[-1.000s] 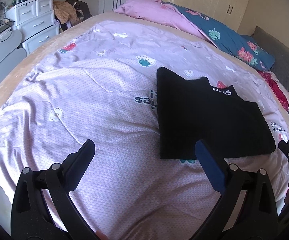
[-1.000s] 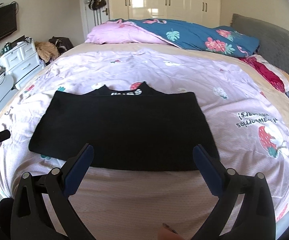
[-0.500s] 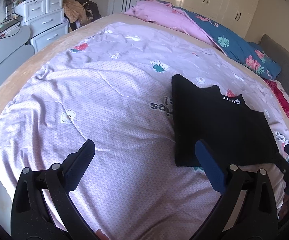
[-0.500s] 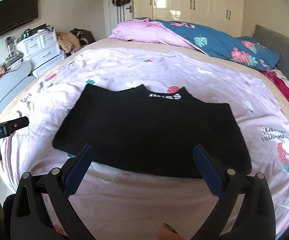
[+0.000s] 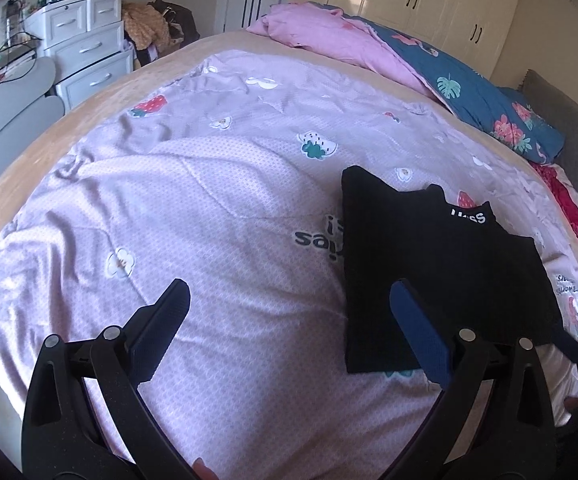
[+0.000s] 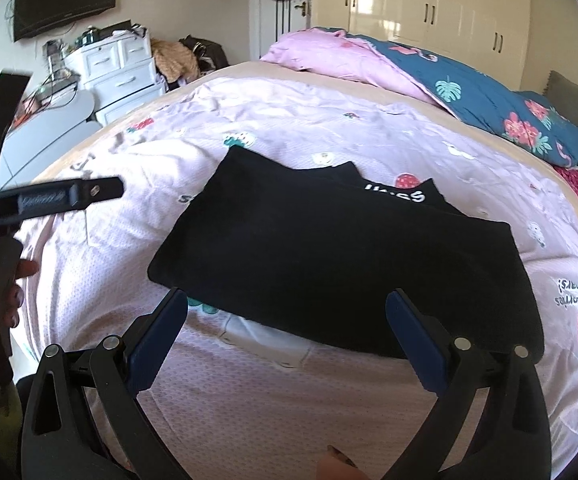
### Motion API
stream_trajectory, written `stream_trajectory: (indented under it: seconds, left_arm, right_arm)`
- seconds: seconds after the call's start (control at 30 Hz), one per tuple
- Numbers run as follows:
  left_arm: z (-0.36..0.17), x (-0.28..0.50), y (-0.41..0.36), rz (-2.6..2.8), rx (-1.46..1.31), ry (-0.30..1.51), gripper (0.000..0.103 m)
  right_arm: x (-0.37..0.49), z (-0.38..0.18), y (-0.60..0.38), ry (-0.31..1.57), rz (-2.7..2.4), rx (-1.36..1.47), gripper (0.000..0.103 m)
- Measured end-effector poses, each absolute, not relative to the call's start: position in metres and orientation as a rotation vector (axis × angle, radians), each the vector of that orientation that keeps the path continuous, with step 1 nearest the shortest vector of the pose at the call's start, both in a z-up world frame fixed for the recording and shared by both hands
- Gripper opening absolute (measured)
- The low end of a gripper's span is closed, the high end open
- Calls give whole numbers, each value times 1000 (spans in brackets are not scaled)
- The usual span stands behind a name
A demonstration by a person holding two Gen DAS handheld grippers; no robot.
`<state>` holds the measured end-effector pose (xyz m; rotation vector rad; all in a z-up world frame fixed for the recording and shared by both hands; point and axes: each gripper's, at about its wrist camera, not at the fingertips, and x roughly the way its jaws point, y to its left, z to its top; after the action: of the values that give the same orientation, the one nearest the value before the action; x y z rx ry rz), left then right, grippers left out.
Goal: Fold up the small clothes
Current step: 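Bring both tools to the edge of the folded black shirt and grasp it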
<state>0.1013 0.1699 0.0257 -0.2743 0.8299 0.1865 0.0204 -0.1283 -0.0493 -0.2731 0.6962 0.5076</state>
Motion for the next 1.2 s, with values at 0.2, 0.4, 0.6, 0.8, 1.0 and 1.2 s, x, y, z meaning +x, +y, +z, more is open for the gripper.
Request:
stream_trajectory:
  seconds: [0.2,0.4,0.6,0.8,1.0,1.2]
  left_arm:
    - [18,119,166,179,-249,849,94]
    - [9,138,162,167,-224,866,94]
    - [-3,160,157,162,-195,893,94]
    - [-10,177,156,157,-173,905,94]
    - [-12,192,160,158,-181,898,94]
    - [-22,207,161,151,-193,918,94]
  right_arm:
    - [21,-66,-113,718,516,-319,99]
    - [24,-81,-100,719,515,-373,99]
    - [26,-96,-86,709,514,-441,99]
    - [29,-111,-70,694,520,-508,99]
    - [36,-125,-57,694,502,-552,99]
    - [45,-130,-45,683,492,-575,99]
